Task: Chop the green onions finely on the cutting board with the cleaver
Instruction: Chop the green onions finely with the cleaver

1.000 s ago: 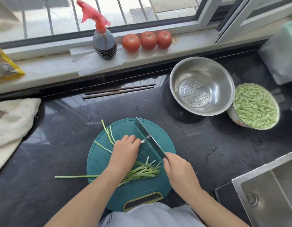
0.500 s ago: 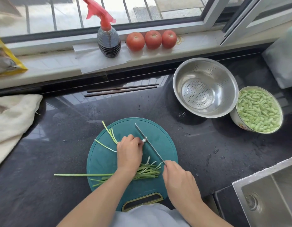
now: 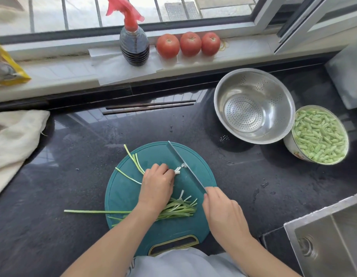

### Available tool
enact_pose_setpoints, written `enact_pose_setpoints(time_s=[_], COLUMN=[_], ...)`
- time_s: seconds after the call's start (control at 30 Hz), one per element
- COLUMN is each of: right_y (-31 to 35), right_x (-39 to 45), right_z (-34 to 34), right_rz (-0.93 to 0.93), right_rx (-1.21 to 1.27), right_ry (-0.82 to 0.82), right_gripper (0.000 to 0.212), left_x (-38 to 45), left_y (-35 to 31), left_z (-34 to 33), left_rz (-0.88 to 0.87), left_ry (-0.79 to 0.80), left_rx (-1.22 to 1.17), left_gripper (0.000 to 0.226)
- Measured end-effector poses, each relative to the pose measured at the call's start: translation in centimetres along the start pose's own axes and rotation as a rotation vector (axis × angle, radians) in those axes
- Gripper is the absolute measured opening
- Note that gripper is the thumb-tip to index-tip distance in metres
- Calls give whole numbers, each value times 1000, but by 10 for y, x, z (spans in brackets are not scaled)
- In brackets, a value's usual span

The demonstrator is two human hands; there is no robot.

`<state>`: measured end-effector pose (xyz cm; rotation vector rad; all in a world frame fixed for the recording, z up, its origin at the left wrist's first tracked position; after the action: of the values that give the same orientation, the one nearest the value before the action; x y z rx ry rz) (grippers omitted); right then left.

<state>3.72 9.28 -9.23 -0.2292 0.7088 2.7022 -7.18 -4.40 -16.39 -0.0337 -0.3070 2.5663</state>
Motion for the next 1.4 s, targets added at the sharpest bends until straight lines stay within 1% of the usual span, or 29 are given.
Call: enact_pose_setpoints(time_s=[0.07,0.17,0.23,0.33,0.43,0.5,0.6,0.73,0.8,0.93,0.97,1.07,1.13,1.17,1.23,1.33,1.4], right_y=[-1,1,2,14,22,18,13,18,17,8,9,23,29,29,22,2,1], right_x=[3,2,7,30,41,36,23,16,14,11,12,27,38,42,43,32,23], right_z=[-5,-20,-29,-34,-29,-21,-20,-20,-23,-38,-42,-42,-44,-43,-39,-38,-34], right_rz=[19,26,14,11,10,-1,5,20,10,-64,-76,-33,-31,-33,-66,-130,-109], right_rx=[-32,-46,-61,-85,-32,13,17,12,25,-20,-26,-8,9,26,57,94,84], right_ry=[31,125,142,119,68,36,58,72,85,138,144,93,103,83,49,78,83], right_gripper=[16,36,45,41,37,40,45,50,46,29,27,27,24,24,25,26,26], left_x=[1,2,3,4,3,3,4,4,5,4,4,5,4,4,2,2,1], left_y=[0,-1,-2,-3,-1,2,5,6,6,6,6,4,3,3,3,5,7], left_z=[0,0,0,0,1,2,5,5,4,2,2,1,0,0,2,5,4], left_rz=[-13,-11,-13,-16,6,37,84,101,105,103,100,86,76,71,70,100,128], left_ry=[16,27,29,33,27,16,-7,-4,3,11,12,20,20,18,2,-22,-26], left_rx=[7,12,8,12,0,-40,-89,-99,-91,-79,-77,-63,-55,-55,-72,-102,-119], left_gripper=[9,9,8,10,12,13,17,16,16,17,18,18,17,16,18,23,20])
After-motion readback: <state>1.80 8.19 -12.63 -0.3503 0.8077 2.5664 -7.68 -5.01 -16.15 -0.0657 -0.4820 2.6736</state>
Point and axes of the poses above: each hand's wrist, its own x-axis towards the middle knuckle, its own z-axis out of the back of the hand, y = z × x, the point moved 10 cm from there along x, towards the middle knuckle, and after that the axes turned 13 degrees about x, right-handed, at the moved point
